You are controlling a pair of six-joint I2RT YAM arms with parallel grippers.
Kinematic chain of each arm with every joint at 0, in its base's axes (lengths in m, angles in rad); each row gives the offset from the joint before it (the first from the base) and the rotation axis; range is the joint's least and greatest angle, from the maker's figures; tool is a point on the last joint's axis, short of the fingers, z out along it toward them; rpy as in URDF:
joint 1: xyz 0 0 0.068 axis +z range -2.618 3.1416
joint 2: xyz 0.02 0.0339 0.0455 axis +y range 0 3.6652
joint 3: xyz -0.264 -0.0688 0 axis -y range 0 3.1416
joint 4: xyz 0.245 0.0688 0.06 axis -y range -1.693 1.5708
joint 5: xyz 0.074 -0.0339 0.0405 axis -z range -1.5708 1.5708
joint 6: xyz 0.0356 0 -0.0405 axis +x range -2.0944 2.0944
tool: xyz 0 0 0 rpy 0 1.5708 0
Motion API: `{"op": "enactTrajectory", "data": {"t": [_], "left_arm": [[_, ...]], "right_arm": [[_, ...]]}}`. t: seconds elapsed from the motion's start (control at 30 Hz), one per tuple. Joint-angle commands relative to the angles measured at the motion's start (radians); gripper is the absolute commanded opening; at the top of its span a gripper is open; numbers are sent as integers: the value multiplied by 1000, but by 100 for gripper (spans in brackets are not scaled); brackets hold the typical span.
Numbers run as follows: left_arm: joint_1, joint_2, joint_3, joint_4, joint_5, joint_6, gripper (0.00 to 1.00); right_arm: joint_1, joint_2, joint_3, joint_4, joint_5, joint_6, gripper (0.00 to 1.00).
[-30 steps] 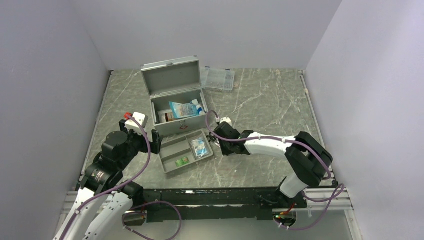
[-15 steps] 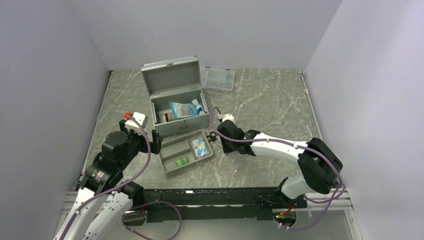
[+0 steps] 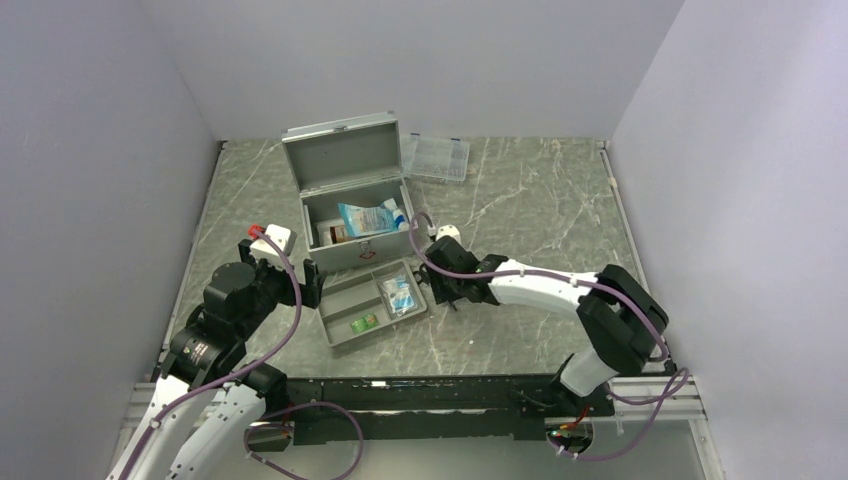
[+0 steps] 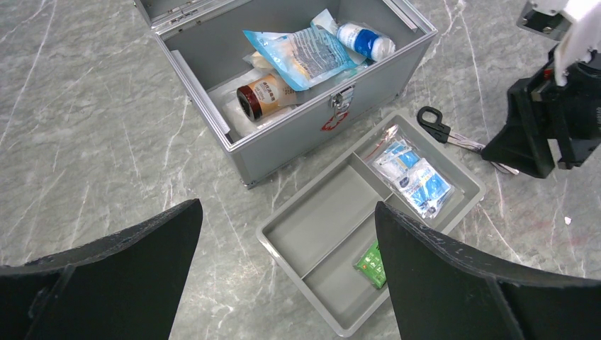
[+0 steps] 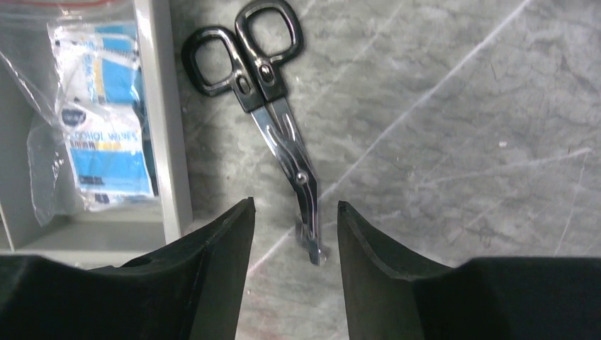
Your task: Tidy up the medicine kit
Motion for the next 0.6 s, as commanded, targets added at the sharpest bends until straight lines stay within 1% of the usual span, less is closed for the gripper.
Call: {"op": "enactTrajectory", "data": {"t": [0.0, 0.1, 0.27, 0.57], "left_arm": [[4, 0, 20, 22, 4, -11, 99], [4, 0, 20, 20, 4, -11, 99], [4, 3, 20, 20, 4, -11, 99], [4, 3, 20, 22, 8, -11, 99]], "right_arm": [[3, 62, 103, 42, 51, -50, 50], [-3, 110, 154, 46, 65, -73, 50], [-11, 203, 245, 42, 18, -91, 50], [-12, 290, 326, 48, -50, -107, 50]]}}
